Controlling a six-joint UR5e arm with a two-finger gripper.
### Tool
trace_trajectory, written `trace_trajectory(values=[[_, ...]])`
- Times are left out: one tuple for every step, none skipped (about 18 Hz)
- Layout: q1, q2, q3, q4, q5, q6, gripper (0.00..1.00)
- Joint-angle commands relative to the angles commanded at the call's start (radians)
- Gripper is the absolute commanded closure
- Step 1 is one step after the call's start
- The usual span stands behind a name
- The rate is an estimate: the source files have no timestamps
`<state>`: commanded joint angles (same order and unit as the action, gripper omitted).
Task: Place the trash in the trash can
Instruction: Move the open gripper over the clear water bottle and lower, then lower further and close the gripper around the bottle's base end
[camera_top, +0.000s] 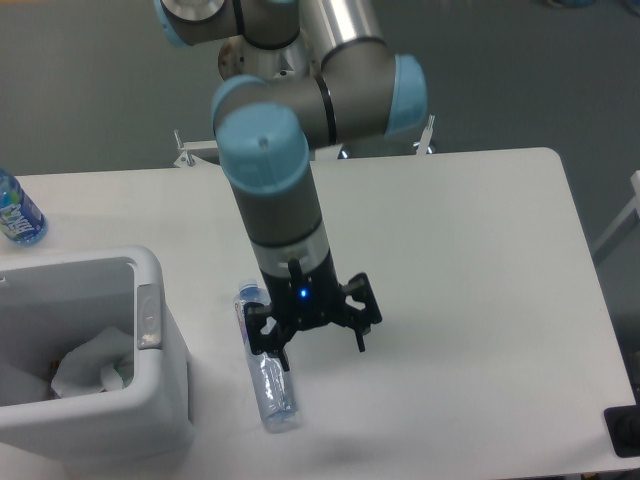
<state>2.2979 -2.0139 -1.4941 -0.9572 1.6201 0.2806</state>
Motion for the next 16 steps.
trace_trajectory(values=[[0.000,-0.011,0.000,0.000,-0.020,0.000,0.00],[0.000,-0.023,0.001,0.000,-0.026,0.000,0.00],[-0.002,-0.035,0.002,0.000,-0.028,0.000,0.00],[-0.003,-0.049,0.002,0.000,-0.028,-0.003,0.00],[-0.003,-0.061,0.003,0.000,-0.028,-0.007,0.00],[-0.005,-0.071,0.006,0.000,-0.034,-0.015,0.00],[-0.006,-0.080,0.005,0.002,-0.051,-0.024,0.00],[-0.008,-0.091,0.006,0.005,-0.072,-0.037,0.00],[-0.009,-0.104,0.011,0.009,-0.089,-0.050,0.00],[-0.011,-0.114,0.014,0.014,-0.100,-0.072,0.00],[-0.014,-0.127,0.015,0.017,-0.112,-0.104,0.00],[-0.018,-0.140,0.018,0.018,-0.117,-0.130,0.00],[-0.021,-0.147,0.027,0.017,-0.120,-0.141,0.00],[-0.023,-0.152,0.032,0.017,-0.121,-0.141,0.00],[-0.023,-0.155,0.032,0.017,-0.127,-0.143,0.00],[-0.023,-0.161,0.031,0.017,-0.128,-0.144,0.00]])
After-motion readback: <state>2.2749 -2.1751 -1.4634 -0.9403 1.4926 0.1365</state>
